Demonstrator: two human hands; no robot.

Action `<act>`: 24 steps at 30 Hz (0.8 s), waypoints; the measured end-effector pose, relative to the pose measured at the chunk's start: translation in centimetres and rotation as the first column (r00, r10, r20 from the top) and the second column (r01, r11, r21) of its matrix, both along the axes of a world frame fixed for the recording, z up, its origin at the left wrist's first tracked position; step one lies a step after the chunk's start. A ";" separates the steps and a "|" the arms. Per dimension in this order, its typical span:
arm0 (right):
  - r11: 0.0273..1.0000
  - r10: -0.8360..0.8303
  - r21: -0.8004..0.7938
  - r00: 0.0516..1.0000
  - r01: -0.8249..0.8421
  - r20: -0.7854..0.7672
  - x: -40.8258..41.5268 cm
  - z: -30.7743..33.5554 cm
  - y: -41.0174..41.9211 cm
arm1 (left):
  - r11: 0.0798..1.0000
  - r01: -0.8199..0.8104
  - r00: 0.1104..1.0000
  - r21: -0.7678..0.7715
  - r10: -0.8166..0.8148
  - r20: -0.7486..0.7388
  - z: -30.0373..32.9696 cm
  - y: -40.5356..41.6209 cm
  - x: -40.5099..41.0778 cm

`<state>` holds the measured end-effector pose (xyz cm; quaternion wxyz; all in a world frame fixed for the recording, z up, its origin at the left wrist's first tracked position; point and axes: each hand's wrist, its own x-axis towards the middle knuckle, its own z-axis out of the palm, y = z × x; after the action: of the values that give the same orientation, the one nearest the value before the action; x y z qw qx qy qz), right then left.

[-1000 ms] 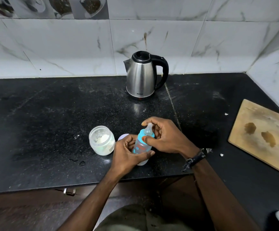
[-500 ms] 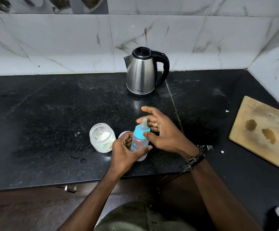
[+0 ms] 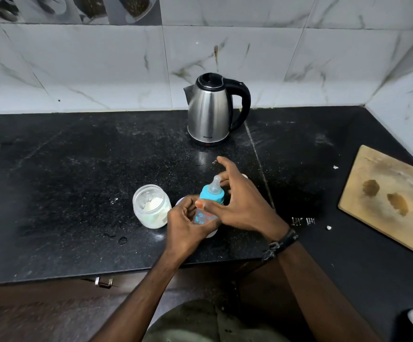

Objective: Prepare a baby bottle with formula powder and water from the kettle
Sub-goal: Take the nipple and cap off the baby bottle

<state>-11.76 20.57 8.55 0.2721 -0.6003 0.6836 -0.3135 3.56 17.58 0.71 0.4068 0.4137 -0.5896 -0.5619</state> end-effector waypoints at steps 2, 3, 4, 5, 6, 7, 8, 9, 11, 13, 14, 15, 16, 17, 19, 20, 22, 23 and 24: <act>0.994 -0.092 -0.066 0.988 0.084 -0.125 0.5 -0.2 0.1 | 1.000 -0.002 1.000 -0.012 0.002 0.002 -0.2 -0.1 -0.2; 0.994 -0.092 -0.076 0.990 0.084 -0.111 0.7 -0.3 0.0 | 1.000 -0.004 1.000 -0.012 0.004 0.002 -0.3 -0.1 -0.2; 0.996 -0.063 -0.063 0.996 0.059 -0.057 0.6 -0.4 0.0 | 1.000 -0.006 1.000 -0.006 0.006 0.000 -0.4 -0.1 -0.2; 0.999 -0.016 -0.031 1.000 0.017 0.020 0.6 -0.5 0.0 | 1.000 -0.011 1.000 0.002 0.011 -0.004 -0.5 0.0 -0.1; 0.999 0.038 0.003 0.994 -0.038 0.098 0.3 -0.6 0.0 | 1.000 -0.016 1.000 0.006 0.016 -0.008 -0.5 0.0 -0.1; 0.996 0.080 0.029 0.984 -0.085 0.159 0.1 -0.7 0.1 | 1.000 -0.017 1.000 0.010 0.017 -0.012 -0.5 0.1 0.0; 0.993 0.102 0.042 0.976 -0.112 0.194 0.0 -0.7 0.2 | 1.000 -0.015 1.000 0.013 0.015 -0.015 -0.5 0.1 0.1; 0.993 0.100 0.050 0.976 -0.112 0.194 0.0 -0.6 0.3 | 1.000 -0.015 1.000 0.014 0.015 -0.016 -0.6 0.2 0.1; 0.998 0.034 0.042 0.996 -0.037 0.088 0.3 -0.3 0.4 | 1.000 -0.019 1.000 -0.004 0.019 -0.007 -0.6 0.2 0.1; 0.998 -0.069 -0.011 0.994 0.069 -0.083 0.8 0.0 0.6 | 0.999 -0.023 1.000 -0.027 0.023 0.001 -0.6 0.2 0.0; 0.993 -0.114 -0.042 0.985 0.109 -0.128 1.0 0.0 0.6 | 0.999 -0.021 1.000 -0.033 0.021 0.000 -0.7 0.2 -0.1; 0.989 -0.139 -0.069 0.980 0.130 -0.141 1.1 0.0 0.6 | 0.999 -0.020 1.000 -0.035 0.020 0.003 -0.7 0.2 -0.1; 0.988 -0.142 -0.085 0.982 0.132 -0.126 1.2 0.0 0.6 | 0.999 -0.016 1.000 -0.035 0.016 0.008 -0.8 0.2 -0.2; 0.988 -0.132 -0.093 0.987 0.123 -0.092 1.2 -0.1 0.6 | 0.999 -0.014 1.000 -0.033 0.015 0.013 -0.8 0.2 -0.2; 0.992 -0.089 -0.086 0.996 0.090 0.019 1.0 -0.2 0.7 | 1.000 -0.014 1.000 -0.026 0.014 0.009 -0.7 0.2 -0.1; 0.994 -0.066 -0.080 0.993 0.074 0.099 0.8 -0.2 0.7 | 1.000 -0.014 1.000 -0.019 0.015 0.003 -0.7 0.3 -0.1; 0.994 -0.040 -0.087 0.961 0.065 0.272 0.2 -0.4 0.8 | 1.000 -0.020 1.000 -0.017 0.020 -0.007 -0.5 0.3 -0.1; 0.992 -0.036 -0.099 0.939 0.074 0.341 -0.2 -0.5 0.8 | 0.999 -0.024 1.000 -0.021 0.024 -0.005 -0.5 0.4 -0.2; 0.989 -0.040 -0.116 0.919 0.093 0.392 -0.5 -0.5 0.8 | 0.999 -0.029 1.000 -0.026 0.029 -0.004 -0.4 0.4 -0.4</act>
<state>-12.30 21.38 8.02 0.3511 -0.5193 0.6137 -0.4800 3.20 17.99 0.28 0.4213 0.4160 -0.5900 -0.5489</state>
